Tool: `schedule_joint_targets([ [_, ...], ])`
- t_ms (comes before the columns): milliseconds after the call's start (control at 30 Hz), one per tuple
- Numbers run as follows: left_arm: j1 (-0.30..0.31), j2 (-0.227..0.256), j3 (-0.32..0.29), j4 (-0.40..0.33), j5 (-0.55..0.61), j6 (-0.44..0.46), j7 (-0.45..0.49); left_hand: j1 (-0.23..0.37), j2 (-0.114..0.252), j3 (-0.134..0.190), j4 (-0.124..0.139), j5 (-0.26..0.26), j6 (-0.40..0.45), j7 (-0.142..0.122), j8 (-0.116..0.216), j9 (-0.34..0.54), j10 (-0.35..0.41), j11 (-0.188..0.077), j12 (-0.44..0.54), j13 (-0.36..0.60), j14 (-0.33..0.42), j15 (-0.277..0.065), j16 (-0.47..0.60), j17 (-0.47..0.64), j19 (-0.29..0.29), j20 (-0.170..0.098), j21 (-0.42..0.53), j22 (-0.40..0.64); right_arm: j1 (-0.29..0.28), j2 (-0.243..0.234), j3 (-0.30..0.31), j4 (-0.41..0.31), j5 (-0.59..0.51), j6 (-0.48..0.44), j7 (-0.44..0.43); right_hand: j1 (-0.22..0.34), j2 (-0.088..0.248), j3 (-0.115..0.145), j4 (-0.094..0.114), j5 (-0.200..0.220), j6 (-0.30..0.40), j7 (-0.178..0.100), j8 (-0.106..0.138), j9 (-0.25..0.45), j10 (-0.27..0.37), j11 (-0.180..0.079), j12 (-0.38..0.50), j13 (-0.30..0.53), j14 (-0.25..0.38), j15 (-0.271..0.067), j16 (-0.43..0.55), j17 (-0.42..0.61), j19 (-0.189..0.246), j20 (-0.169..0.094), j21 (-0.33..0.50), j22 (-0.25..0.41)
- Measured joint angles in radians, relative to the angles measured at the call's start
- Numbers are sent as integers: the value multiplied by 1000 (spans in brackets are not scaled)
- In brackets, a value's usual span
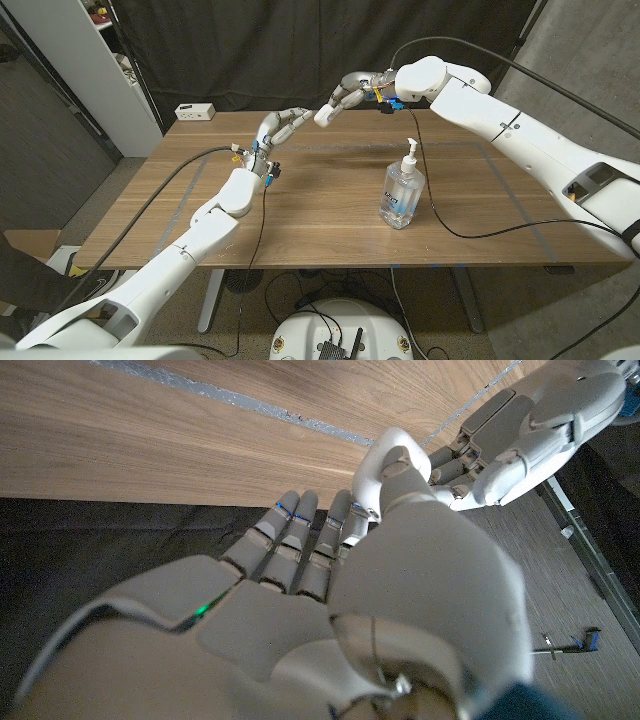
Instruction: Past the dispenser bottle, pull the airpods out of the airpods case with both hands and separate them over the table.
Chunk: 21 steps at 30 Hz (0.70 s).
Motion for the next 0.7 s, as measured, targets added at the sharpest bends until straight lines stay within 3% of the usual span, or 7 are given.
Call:
schedule_joint_targets([
  [133, 9, 10, 0, -22, 104, 4, 49, 79, 37, 33, -33, 17, 2, -9, 4, 9, -5, -5, -4, 3, -9, 0, 0, 0, -2, 2, 0, 0, -3, -2, -2, -18, -10, -11, -8, 0, 0, 0, 0, 0, 0, 0, 0, 0, -4, 4, 0, 0, 0, 0, 0, 0, 0, 0, 0, 0],
  [233, 14, 13, 0, -35, 145, 16, 73, 106, 55, 44, -44, 17, 5, -12, 4, 11, -6, -6, -4, 6, -11, 0, 0, 3, 0, 11, 0, 0, -6, -2, -3, -28, -14, -18, -12, 0, 0, 0, 0, 0, 0, 0, 0, 0, -4, 4, 0, -3, 4, -4, 0, 0, 0, 0, 0, 0],
  [500, 29, 15, 3, -77, 240, 85, 130, 109, 59, 42, -51, 17, -18, -19, 3, 17, -20, -10, -10, 8, -23, 2, -8, 3, 0, 11, 0, 0, -22, -2, 3, -60, -16, -36, -31, -4, -4, 0, 0, 0, 13, 13, 0, 0, 2, 9, 0, -4, 4, -4, -3, 0, 0, 0, 0, 0],
  [700, 30, 8, 9, -81, 263, 104, 155, 109, 59, 35, -52, 17, -41, -26, -16, 12, -25, -6, -12, 11, -23, 2, -8, 8, 0, 11, 0, 0, -33, -3, 11, -76, -6, -47, -46, -8, -9, 0, 0, -2, 19, 19, 0, 0, 2, 13, 0, -7, 4, -4, -3, 0, 0, 0, 0, -5],
])
